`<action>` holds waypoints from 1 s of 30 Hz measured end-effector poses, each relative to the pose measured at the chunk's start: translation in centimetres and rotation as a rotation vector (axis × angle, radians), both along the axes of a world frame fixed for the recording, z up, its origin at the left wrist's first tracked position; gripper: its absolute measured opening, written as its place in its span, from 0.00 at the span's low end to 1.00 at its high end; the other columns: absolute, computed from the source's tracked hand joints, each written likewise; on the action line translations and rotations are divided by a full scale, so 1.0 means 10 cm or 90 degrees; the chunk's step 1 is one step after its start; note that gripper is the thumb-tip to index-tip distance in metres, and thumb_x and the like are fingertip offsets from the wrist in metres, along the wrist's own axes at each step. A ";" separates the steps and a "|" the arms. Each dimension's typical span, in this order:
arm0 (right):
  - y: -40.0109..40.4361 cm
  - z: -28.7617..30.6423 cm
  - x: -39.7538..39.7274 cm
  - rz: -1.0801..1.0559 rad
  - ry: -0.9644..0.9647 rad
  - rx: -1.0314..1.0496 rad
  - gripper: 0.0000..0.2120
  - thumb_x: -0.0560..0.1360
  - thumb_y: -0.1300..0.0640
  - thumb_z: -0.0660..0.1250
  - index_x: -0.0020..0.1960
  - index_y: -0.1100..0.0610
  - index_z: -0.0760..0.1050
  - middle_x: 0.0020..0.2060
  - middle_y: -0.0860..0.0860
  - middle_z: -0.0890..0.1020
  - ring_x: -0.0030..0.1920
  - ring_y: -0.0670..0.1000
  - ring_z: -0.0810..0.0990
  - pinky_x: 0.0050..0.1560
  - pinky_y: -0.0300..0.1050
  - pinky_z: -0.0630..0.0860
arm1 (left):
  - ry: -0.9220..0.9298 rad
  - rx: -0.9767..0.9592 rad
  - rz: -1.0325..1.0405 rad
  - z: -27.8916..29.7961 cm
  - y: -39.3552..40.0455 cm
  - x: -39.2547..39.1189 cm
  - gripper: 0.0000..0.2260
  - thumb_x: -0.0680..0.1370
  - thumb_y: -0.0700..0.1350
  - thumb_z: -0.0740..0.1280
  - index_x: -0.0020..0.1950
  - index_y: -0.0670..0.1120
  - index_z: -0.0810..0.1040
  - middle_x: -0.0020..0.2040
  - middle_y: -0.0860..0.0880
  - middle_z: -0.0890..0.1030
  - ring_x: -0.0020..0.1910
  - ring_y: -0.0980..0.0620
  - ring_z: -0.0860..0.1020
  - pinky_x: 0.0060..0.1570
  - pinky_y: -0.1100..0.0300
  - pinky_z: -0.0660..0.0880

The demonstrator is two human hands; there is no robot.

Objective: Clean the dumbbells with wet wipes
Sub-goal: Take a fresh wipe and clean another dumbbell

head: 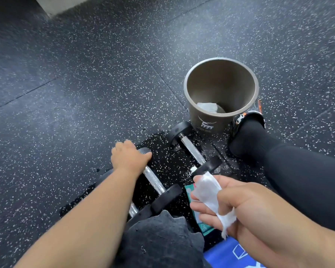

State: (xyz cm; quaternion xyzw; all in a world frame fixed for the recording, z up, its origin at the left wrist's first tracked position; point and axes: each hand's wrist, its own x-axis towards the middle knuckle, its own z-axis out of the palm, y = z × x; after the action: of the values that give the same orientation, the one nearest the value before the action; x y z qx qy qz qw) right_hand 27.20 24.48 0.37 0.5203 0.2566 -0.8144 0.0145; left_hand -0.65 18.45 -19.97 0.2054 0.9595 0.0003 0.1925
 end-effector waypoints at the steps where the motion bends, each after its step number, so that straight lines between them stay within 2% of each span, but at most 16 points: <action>1: 0.09 0.06 0.12 0.043 0.020 0.035 0.26 0.73 0.78 0.54 0.52 0.60 0.87 0.48 0.61 0.89 0.50 0.59 0.90 0.53 0.55 0.83 | -0.021 -0.037 -0.032 -0.06 0.03 -0.09 0.40 0.71 0.71 0.73 0.72 0.45 0.73 0.68 0.41 0.75 0.68 0.38 0.74 0.67 0.45 0.74; 3: 0.09 -0.05 0.12 0.054 -0.023 0.085 0.26 0.73 0.78 0.54 0.52 0.60 0.87 0.48 0.61 0.89 0.51 0.59 0.90 0.56 0.56 0.83 | -0.141 -0.123 -0.079 -0.15 0.08 -0.25 0.46 0.72 0.71 0.75 0.80 0.44 0.67 0.75 0.41 0.74 0.73 0.38 0.74 0.71 0.46 0.74; 4: 0.09 -0.01 0.13 0.051 -0.033 0.071 0.27 0.72 0.78 0.54 0.50 0.60 0.88 0.48 0.61 0.89 0.51 0.59 0.90 0.59 0.57 0.82 | -0.192 -0.165 -0.098 -0.16 0.09 -0.31 0.46 0.74 0.70 0.74 0.81 0.43 0.66 0.77 0.42 0.74 0.74 0.38 0.75 0.71 0.47 0.74; 7: 0.08 0.01 0.10 0.074 -0.038 0.068 0.28 0.72 0.78 0.54 0.47 0.58 0.88 0.48 0.61 0.89 0.51 0.59 0.90 0.61 0.60 0.81 | -0.197 -0.217 -0.157 -0.20 0.12 -0.39 0.39 0.76 0.68 0.73 0.77 0.42 0.73 0.71 0.44 0.80 0.69 0.40 0.78 0.67 0.49 0.76; 9: 0.08 0.01 0.09 0.091 -0.049 0.086 0.27 0.72 0.77 0.54 0.48 0.56 0.88 0.49 0.57 0.90 0.51 0.55 0.90 0.58 0.56 0.82 | -0.184 -0.239 -0.200 -0.17 0.14 -0.38 0.35 0.77 0.66 0.73 0.76 0.44 0.75 0.70 0.45 0.80 0.69 0.41 0.79 0.67 0.49 0.76; 13: 0.10 0.07 0.10 0.100 -0.036 0.090 0.26 0.73 0.76 0.55 0.58 0.55 0.84 0.49 0.53 0.90 0.53 0.51 0.89 0.60 0.52 0.82 | -0.134 -0.254 -0.274 0.00 0.07 -0.31 0.27 0.80 0.62 0.69 0.71 0.45 0.79 0.67 0.45 0.81 0.66 0.43 0.79 0.65 0.50 0.77; 16: 0.08 0.15 0.11 0.112 -0.024 0.089 0.26 0.74 0.75 0.56 0.60 0.55 0.83 0.50 0.52 0.90 0.54 0.51 0.89 0.62 0.52 0.82 | -0.086 -0.225 -0.303 0.15 0.03 -0.25 0.23 0.77 0.63 0.70 0.61 0.46 0.82 0.53 0.48 0.84 0.53 0.44 0.81 0.54 0.51 0.80; 18: 0.07 0.19 0.13 0.111 -0.020 0.098 0.26 0.74 0.75 0.56 0.57 0.55 0.85 0.50 0.52 0.90 0.54 0.51 0.89 0.64 0.53 0.81 | -0.051 -0.204 -0.326 0.25 0.01 -0.16 0.18 0.74 0.62 0.71 0.52 0.48 0.81 0.44 0.50 0.82 0.45 0.45 0.81 0.45 0.53 0.79; 20: 0.06 0.23 0.14 0.102 -0.015 0.105 0.25 0.74 0.75 0.56 0.56 0.55 0.85 0.50 0.53 0.90 0.53 0.51 0.89 0.65 0.55 0.81 | 0.000 -0.165 -0.342 0.37 -0.03 0.01 0.13 0.74 0.59 0.69 0.46 0.50 0.79 0.39 0.51 0.81 0.39 0.45 0.80 0.39 0.56 0.75; 23: 0.04 0.32 0.17 0.096 -0.003 0.132 0.23 0.74 0.74 0.57 0.55 0.56 0.85 0.51 0.53 0.90 0.55 0.51 0.89 0.66 0.55 0.80 | 0.073 -0.093 -0.359 0.60 -0.11 0.23 0.10 0.74 0.56 0.68 0.45 0.51 0.75 0.38 0.53 0.79 0.36 0.45 0.76 0.38 0.56 0.72; 26: 0.02 0.41 0.22 0.082 0.019 0.153 0.22 0.75 0.73 0.57 0.55 0.55 0.85 0.53 0.53 0.89 0.57 0.52 0.87 0.67 0.60 0.79 | 0.132 -0.053 -0.365 1.03 -0.14 0.36 0.09 0.74 0.55 0.69 0.46 0.52 0.73 0.36 0.54 0.77 0.35 0.45 0.75 0.37 0.56 0.71; 28: 0.03 0.40 0.22 0.073 0.025 0.155 0.22 0.76 0.73 0.56 0.56 0.56 0.84 0.55 0.54 0.88 0.56 0.52 0.87 0.62 0.60 0.83 | 0.156 -0.019 -0.371 1.36 -0.12 0.38 0.08 0.74 0.53 0.69 0.46 0.52 0.74 0.35 0.55 0.75 0.36 0.44 0.76 0.36 0.56 0.69; 30: 0.01 0.47 0.26 0.072 0.050 0.137 0.22 0.76 0.72 0.56 0.59 0.57 0.83 0.57 0.56 0.86 0.56 0.53 0.88 0.53 0.56 0.87 | 0.191 -0.009 -0.357 1.87 -0.19 0.46 0.08 0.74 0.52 0.70 0.48 0.52 0.75 0.34 0.55 0.74 0.37 0.43 0.75 0.36 0.55 0.67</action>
State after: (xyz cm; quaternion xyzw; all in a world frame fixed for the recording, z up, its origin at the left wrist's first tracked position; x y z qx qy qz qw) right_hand 29.80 24.53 5.06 0.4716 0.3715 -0.7997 -0.0057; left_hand 3.99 16.55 -1.24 0.4585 0.8831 -0.0895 0.0430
